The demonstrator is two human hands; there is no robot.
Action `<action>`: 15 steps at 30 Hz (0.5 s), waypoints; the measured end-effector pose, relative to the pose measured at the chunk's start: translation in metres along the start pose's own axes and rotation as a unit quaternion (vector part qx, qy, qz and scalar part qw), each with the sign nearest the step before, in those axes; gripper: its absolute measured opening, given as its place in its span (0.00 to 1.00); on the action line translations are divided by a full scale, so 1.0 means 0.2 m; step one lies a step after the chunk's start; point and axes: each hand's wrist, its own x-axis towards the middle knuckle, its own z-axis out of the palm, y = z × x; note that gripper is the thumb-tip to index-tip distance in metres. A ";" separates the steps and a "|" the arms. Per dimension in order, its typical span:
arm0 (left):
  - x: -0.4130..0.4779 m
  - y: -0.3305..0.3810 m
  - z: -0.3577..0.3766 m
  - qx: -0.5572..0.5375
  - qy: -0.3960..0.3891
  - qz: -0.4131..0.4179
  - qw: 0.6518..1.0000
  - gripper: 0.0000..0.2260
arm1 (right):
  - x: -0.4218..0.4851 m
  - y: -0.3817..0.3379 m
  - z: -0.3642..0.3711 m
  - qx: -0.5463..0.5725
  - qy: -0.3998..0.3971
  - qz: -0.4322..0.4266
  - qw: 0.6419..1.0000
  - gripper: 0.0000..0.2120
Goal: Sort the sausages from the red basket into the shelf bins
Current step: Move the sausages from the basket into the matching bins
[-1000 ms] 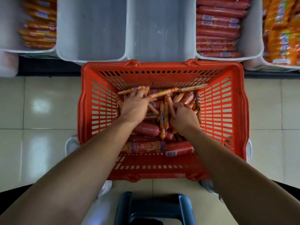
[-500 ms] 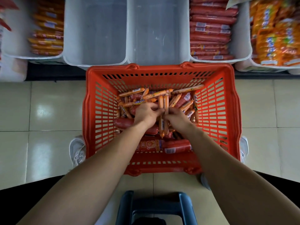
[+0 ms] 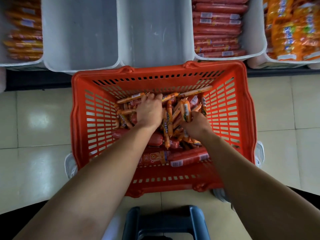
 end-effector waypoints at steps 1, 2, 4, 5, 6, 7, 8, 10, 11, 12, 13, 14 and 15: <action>0.00 -0.01 0.01 -0.005 -0.006 -0.004 1.000 0.17 | 0.00 0.00 0.01 0.005 0.001 -0.002 1.000 0.05; 0.00 -0.01 0.01 -0.027 -0.025 -0.012 0.999 0.16 | 0.00 -0.01 0.02 0.006 0.003 -0.006 1.000 0.05; -0.02 -0.01 0.01 -0.106 -0.073 -0.048 0.990 0.16 | 0.00 -0.01 0.04 0.000 0.009 -0.012 1.000 0.06; -0.04 0.00 0.00 -0.153 -0.086 -0.079 0.981 0.16 | 0.00 -0.02 0.05 0.002 0.012 -0.014 1.000 0.06; -0.06 0.00 -0.01 -0.196 -0.093 -0.112 0.970 0.16 | 0.00 -0.03 0.06 0.009 0.014 -0.015 1.000 0.07; -0.09 0.00 0.00 -0.229 -0.099 -0.141 0.958 0.16 | 0.00 -0.03 0.08 0.015 0.015 -0.019 1.000 0.09; -0.11 0.00 0.00 -0.252 -0.111 -0.162 0.948 0.17 | -0.01 -0.04 0.09 0.013 0.013 -0.025 1.000 0.09; -0.15 0.01 0.02 -0.284 -0.156 -0.186 0.928 0.19 | -0.02 -0.05 0.11 -0.003 0.007 -0.040 0.999 0.09; -0.16 0.01 0.03 -0.295 -0.175 -0.188 0.920 0.19 | -0.02 -0.05 0.12 -0.010 0.008 -0.048 0.999 0.09; -0.17 0.01 0.05 -0.306 -0.180 -0.186 0.916 0.18 | -0.02 -0.04 0.12 -0.014 0.012 -0.051 0.999 0.10; -0.18 0.01 0.06 -0.320 -0.172 -0.188 0.913 0.17 | -0.02 -0.04 0.13 -0.016 0.014 -0.055 0.998 0.11; -0.18 0.01 0.07 -0.338 -0.157 -0.193 0.908 0.17 | -0.02 -0.04 0.13 -0.018 0.013 -0.057 0.998 0.12; -0.19 0.02 0.07 -0.359 -0.144 -0.201 0.900 0.17 | -0.02 -0.04 0.14 -0.020 0.007 -0.057 0.998 0.12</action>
